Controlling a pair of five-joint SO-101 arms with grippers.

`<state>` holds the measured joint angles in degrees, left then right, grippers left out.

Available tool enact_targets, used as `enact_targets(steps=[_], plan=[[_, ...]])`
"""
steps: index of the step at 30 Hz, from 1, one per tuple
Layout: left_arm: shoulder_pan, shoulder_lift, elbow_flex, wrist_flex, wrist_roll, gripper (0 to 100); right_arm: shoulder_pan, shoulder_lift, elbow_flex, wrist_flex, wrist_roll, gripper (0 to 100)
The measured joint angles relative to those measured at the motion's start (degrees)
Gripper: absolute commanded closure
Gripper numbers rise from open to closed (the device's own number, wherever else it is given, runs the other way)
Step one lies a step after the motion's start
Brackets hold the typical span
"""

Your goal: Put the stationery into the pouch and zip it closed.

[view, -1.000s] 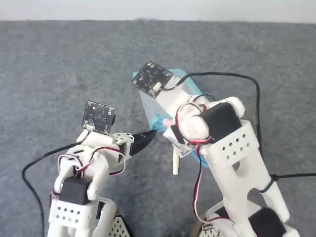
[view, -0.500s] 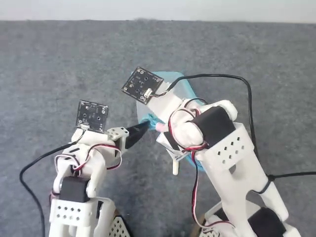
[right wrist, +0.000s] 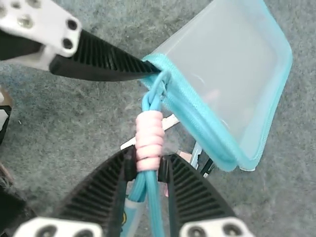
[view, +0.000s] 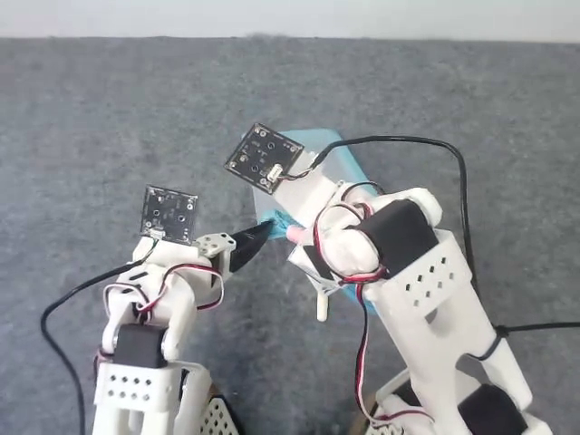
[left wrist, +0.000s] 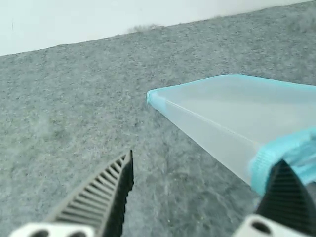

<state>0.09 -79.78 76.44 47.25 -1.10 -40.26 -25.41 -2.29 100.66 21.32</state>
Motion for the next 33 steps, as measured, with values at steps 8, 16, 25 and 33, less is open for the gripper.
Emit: enact_targets(steps=[8,16,25,33], plan=[[-0.62,-0.35,1.23,-2.55,-0.26,64,-2.81,-2.90,7.30,0.00,-0.09,99.1],[-0.53,-0.44,2.02,-3.78,-0.26,64,-6.33,-12.92,16.62,0.00,0.09,99.1],[-0.53,-0.53,3.08,-3.87,-0.26,64,-1.58,-16.35,17.23,0.00,2.55,99.1],[-2.11,-0.26,3.08,-4.75,-0.18,64,10.02,-16.97,19.16,0.00,8.18,99.1]])
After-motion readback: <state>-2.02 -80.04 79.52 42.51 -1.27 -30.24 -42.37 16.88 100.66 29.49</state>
